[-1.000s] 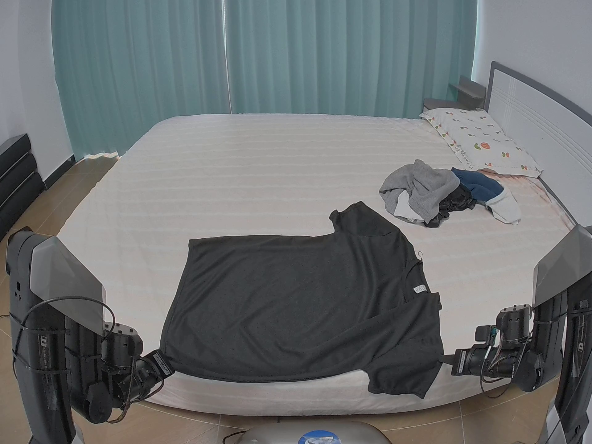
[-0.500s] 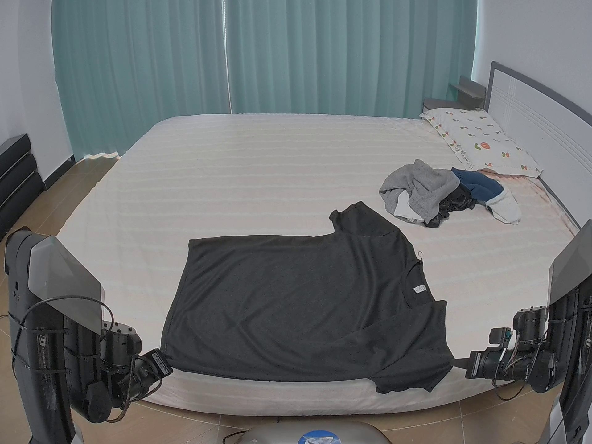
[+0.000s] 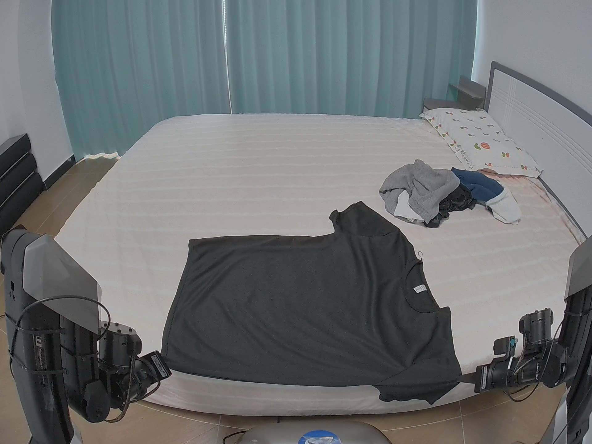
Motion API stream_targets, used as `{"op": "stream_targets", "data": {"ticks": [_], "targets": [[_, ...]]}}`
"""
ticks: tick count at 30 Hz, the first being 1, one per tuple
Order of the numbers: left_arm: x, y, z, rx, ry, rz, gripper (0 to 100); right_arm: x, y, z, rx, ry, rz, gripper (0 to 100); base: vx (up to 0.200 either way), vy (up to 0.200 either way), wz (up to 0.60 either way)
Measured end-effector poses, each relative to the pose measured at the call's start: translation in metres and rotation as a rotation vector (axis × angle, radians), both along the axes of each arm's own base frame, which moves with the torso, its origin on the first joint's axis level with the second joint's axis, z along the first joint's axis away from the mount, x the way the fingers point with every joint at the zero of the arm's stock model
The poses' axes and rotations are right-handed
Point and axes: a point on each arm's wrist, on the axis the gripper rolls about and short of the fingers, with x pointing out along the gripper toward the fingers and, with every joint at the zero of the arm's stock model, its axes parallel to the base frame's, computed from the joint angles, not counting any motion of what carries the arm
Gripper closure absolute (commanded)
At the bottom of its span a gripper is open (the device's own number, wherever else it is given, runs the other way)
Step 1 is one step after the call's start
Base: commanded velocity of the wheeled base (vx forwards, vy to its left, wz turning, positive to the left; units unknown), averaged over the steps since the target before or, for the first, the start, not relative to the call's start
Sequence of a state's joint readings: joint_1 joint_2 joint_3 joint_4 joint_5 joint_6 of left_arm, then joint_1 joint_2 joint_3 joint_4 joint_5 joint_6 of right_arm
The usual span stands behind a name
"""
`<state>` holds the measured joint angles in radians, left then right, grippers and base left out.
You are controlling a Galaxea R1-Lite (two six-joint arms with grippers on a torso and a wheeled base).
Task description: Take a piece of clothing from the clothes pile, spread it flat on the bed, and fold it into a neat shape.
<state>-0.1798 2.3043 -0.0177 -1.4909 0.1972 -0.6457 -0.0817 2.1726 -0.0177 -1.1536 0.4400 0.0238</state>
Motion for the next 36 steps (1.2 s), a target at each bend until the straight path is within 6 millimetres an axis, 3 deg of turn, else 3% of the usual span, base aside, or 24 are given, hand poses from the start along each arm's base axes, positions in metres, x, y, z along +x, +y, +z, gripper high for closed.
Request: {"op": "stream_targets", "data": {"ticks": [22,31,36], "targets": [[-0.016,0.005,0.005,0.147,0.149,-0.008,100,-0.027,0.003,0.011,-0.071,0.122,0.138,100,0.000,0.000,0.00],[-0.029,0.007,0.006,0.183,0.261,-0.035,100,-0.030,0.005,0.017,-0.091,0.100,0.156,100,0.000,0.000,0.00],[-0.024,0.006,0.014,0.155,0.183,-0.036,100,-0.023,0.004,0.024,-0.095,0.012,0.144,100,0.000,0.000,0.00]]}}
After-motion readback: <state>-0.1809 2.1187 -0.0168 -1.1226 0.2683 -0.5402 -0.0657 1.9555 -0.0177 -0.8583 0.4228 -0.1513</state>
